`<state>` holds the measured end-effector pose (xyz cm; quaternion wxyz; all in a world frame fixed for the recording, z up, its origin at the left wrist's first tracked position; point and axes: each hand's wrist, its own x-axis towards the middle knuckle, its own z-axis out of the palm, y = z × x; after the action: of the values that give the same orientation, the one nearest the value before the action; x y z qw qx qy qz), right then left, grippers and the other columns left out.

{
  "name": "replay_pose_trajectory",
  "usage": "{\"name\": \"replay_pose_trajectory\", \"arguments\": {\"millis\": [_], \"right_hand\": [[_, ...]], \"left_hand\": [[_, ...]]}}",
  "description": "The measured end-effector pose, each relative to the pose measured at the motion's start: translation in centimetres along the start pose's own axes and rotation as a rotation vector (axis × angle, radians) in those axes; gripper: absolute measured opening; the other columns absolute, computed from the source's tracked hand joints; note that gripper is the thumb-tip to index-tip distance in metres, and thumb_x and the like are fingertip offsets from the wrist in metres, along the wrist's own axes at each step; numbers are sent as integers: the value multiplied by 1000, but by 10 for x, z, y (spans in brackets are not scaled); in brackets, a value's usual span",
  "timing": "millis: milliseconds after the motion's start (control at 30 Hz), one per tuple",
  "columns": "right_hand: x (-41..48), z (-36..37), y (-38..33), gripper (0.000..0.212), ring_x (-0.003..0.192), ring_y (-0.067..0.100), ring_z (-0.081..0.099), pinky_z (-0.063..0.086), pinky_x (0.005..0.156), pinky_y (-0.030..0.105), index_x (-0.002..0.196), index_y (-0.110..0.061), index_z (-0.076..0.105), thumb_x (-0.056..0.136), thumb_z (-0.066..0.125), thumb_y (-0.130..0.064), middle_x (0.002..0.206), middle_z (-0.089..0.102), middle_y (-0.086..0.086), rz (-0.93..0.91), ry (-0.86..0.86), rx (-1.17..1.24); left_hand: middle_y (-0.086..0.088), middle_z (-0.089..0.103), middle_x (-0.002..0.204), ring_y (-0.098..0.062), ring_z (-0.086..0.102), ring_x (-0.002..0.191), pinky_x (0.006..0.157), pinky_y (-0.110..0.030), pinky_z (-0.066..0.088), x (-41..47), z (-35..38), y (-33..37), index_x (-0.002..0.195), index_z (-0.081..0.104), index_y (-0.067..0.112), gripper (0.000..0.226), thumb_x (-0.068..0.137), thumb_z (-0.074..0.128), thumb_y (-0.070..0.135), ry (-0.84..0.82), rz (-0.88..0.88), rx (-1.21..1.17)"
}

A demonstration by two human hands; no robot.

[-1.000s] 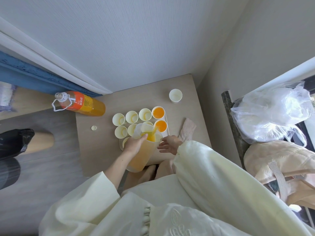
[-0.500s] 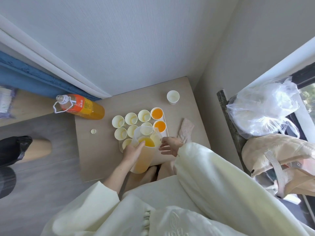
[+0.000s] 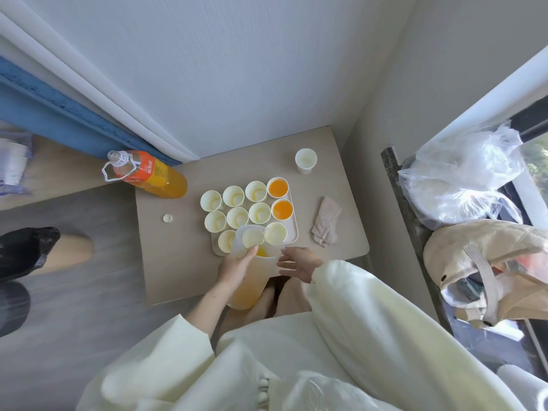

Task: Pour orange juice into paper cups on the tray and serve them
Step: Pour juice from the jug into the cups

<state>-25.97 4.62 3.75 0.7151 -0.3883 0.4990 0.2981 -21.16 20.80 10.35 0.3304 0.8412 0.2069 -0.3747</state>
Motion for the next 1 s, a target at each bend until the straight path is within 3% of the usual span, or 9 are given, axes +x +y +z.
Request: {"name": "replay_pose_trajectory", "arguments": {"millis": [200,367,567,700,1000], "right_hand": [[5,5,3,22,87,27,61,56,72,38,113,3,60,95,57,-10,101,58,16,35,40,-50],[9,7,4,27,84,27,62,55,63,35,118,5,59,95,56,-9,101,58,16,49,56,-47],[13,9,8,24,88,26,61,55,81,38,117,5,58,97,53,-8,100,58,16,33,74,-25],[14,10,8,20,77,24,63,56,68,36,112,3,59,97,54,-10,88,60,14,63,80,-56],[20,13,9,24,79,25,64,57,68,37,115,5,58,97,54,-9,88,60,15,78,84,-87]], "left_hand": [[-3,44,51,-18,47,51,56,-26,39,3,0,-2,57,42,15,54,85,61,58,-34,-5,36],[-3,44,51,-18,48,51,56,-26,40,6,0,0,58,42,15,54,85,61,58,-42,-6,62],[-1,48,57,-17,50,57,55,-24,37,11,0,6,60,42,16,53,86,59,59,-54,-18,102],[-1,46,55,-17,49,56,54,-25,36,12,0,9,59,41,17,53,86,59,59,-62,-31,125],[-2,46,55,-17,48,55,53,-25,36,16,1,7,60,41,15,54,86,58,59,-53,-46,140]]}}
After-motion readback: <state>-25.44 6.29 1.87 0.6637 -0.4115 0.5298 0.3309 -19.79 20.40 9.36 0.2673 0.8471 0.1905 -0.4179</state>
